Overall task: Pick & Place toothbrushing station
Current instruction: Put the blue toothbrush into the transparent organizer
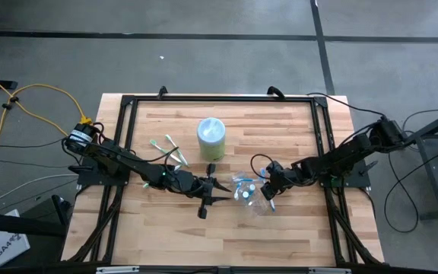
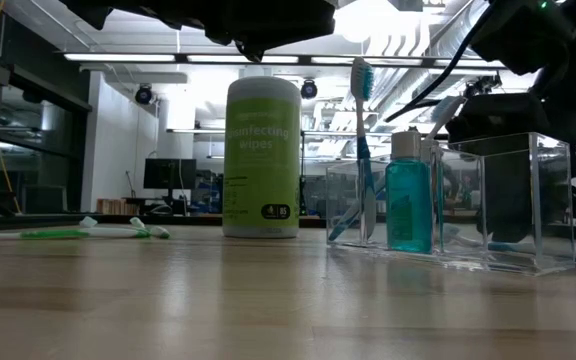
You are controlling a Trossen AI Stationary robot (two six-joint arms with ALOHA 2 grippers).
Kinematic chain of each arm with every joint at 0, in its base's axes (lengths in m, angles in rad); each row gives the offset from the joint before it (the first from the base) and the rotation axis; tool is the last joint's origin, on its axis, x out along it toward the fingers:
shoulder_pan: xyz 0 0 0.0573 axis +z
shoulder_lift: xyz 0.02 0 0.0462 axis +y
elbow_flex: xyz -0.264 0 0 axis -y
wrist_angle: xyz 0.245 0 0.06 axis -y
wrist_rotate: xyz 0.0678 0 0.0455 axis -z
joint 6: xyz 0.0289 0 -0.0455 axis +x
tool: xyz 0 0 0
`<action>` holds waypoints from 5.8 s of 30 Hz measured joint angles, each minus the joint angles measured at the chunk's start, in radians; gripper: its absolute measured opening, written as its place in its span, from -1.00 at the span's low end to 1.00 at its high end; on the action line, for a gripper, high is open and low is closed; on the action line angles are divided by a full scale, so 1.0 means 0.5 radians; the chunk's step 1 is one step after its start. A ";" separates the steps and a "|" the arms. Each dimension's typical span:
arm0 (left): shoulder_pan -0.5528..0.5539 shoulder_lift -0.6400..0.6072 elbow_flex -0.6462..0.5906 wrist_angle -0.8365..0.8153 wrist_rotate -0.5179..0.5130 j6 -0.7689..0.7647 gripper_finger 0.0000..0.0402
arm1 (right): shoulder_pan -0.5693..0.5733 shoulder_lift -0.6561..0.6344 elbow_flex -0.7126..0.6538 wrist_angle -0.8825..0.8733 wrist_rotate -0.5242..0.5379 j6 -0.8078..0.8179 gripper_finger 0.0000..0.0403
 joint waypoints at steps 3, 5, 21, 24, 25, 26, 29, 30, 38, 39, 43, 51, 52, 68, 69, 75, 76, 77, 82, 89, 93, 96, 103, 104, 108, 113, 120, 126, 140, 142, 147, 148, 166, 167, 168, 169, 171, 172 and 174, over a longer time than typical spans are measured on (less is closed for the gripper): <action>0.000 0.000 0.000 0.000 0.000 0.000 -0.49 | 0.000 0.001 0.000 -0.035 0.013 0.001 -0.14; 0.000 0.000 0.000 0.000 0.000 0.000 -0.49 | -0.003 0.001 0.000 -0.057 0.025 0.002 -0.14; 0.000 0.000 -0.001 0.002 0.000 0.000 -0.49 | -0.005 0.004 -0.003 -0.158 0.068 0.039 -0.61; 0.000 0.000 0.000 0.001 0.000 0.000 -0.49 | -0.005 0.004 -0.003 -0.159 0.068 0.039 -0.71; 0.000 0.000 -0.001 0.001 0.000 0.000 -0.49 | -0.005 0.004 -0.003 -0.159 0.068 0.039 -0.74; 0.000 0.000 -0.001 0.001 0.000 0.000 -0.49 | -0.005 0.004 -0.003 -0.158 0.068 0.039 -0.76; 0.000 0.000 -0.001 0.001 0.000 0.000 -0.49 | -0.005 0.004 -0.003 -0.157 0.068 0.040 -0.79; 0.000 0.000 -0.001 0.001 0.000 0.000 -0.49 | -0.005 0.004 -0.003 -0.156 0.069 0.040 -0.80; 0.000 0.000 0.000 0.000 0.000 0.000 -0.49 | -0.005 0.004 0.001 -0.208 0.079 0.092 -0.79; 0.000 0.000 -0.001 0.000 0.000 0.000 -0.49 | -0.005 0.004 0.001 -0.213 0.079 0.097 -0.79; 0.000 0.000 -0.001 -0.001 0.001 -0.006 -0.49 | -0.005 0.004 0.001 -0.216 0.092 0.100 -0.79; 0.000 0.000 0.000 -0.005 0.001 -0.010 -0.49 | -0.005 0.002 0.007 -0.275 0.121 0.156 -0.79; 0.000 0.000 0.000 -0.005 0.001 -0.010 -0.49 | -0.005 0.002 0.007 -0.276 0.123 0.156 -0.79; 0.000 0.000 -0.001 -0.013 0.001 -0.015 -0.49 | -0.005 -0.017 0.013 -0.371 0.146 0.103 -0.79; 0.000 0.000 -0.001 -0.013 0.001 -0.015 -0.49 | -0.005 -0.025 0.013 -0.392 0.158 0.102 -0.79; -0.001 0.000 -0.001 -0.013 0.001 -0.015 -0.49 | -0.009 -0.189 -0.007 -0.724 0.300 0.110 -0.79; 0.000 0.000 0.000 -0.013 0.001 -0.015 -0.49 | -0.009 -0.232 -0.009 -0.802 0.305 0.136 -0.79; 0.000 0.000 0.000 -0.013 0.001 -0.015 -0.49 | -0.008 -0.270 -0.010 -0.864 0.303 0.147 -0.79; 0.000 0.000 0.000 -0.013 0.001 -0.015 -0.49 | -0.008 -0.318 -0.011 -0.929 0.285 0.153 -0.79; 0.000 0.000 -0.001 -0.013 0.001 -0.015 -0.49 | -0.008 -0.296 -0.008 -0.919 0.265 0.152 -0.79; 0.000 0.000 0.000 -0.013 0.001 -0.015 -0.49 | -0.008 -0.297 -0.008 -0.913 0.245 0.139 -0.78; 0.000 0.000 0.000 -0.013 0.001 -0.015 -0.49 | -0.008 -0.297 -0.008 -0.903 0.221 0.134 -0.73; 0.000 0.000 -0.001 -0.014 0.001 -0.014 -0.49 | -0.007 -0.297 -0.005 -0.898 0.196 0.133 -0.57; 0.000 0.000 -0.001 -0.014 0.001 -0.015 -0.49 | -0.007 -0.298 -0.005 -0.899 0.189 0.133 -0.56; 0.000 0.000 0.000 -0.014 0.001 -0.014 -0.49 | -0.008 -0.298 -0.005 -0.911 0.181 0.148 -0.55; 0.000 0.000 0.000 -0.014 0.001 -0.014 -0.49 | -0.008 -0.298 -0.004 -0.934 0.141 0.162 -0.55; 0.000 0.000 0.000 -0.014 0.001 -0.014 -0.49 | -0.007 -0.296 -0.003 -1.030 0.075 0.204 -0.55; 0.000 0.000 0.000 -0.014 0.001 -0.014 -0.49 | -0.005 -0.259 0.001 -1.028 0.080 0.205 -0.55; 0.000 0.000 0.000 -0.014 0.001 -0.023 -0.49 | -0.004 -0.218 0.007 -1.016 0.136 0.192 -0.91; -0.001 0.000 -0.001 -0.014 0.001 -0.023 -0.49 | -0.004 -0.217 0.007 -1.016 0.137 0.191 -0.91; 0.000 0.000 0.000 -0.015 0.001 -0.023 -0.49 | -0.004 -0.217 0.007 -0.996 0.139 0.149 -0.96; 0.000 0.000 0.000 -0.015 0.001 -0.023 -0.49 | -0.005 -0.217 0.007 -0.990 0.139 0.141 -0.96; -0.001 0.000 0.000 -0.032 0.001 -0.022 -0.49 | -0.008 -0.476 -0.016 -0.994 0.392 0.026 -0.98; 0.000 0.000 0.000 -0.032 0.001 -0.022 -0.49 | -0.007 -0.497 -0.017 -1.005 0.414 0.021 -0.98; 0.000 0.000 0.000 -0.032 0.001 -0.022 -0.49 | -0.006 -0.516 -0.016 -1.005 0.442 0.006 -0.98; -0.001 0.000 -0.001 -0.032 0.001 -0.022 -0.49 | -0.006 -0.532 -0.015 -1.003 0.463 -0.007 -0.98; 0.000 0.000 0.000 -0.031 0.001 -0.022 -0.49 | -0.007 -0.567 -0.015 -1.010 0.507 -0.020 -0.98; -0.001 0.000 0.000 -0.031 0.001 -0.022 -0.49 | -0.007 -0.581 -0.014 -1.012 0.534 -0.026 -0.98; -0.001 0.000 -0.001 -0.030 0.001 -0.022 -0.49 | -0.007 -0.609 -0.013 -1.011 0.590 -0.059 -0.98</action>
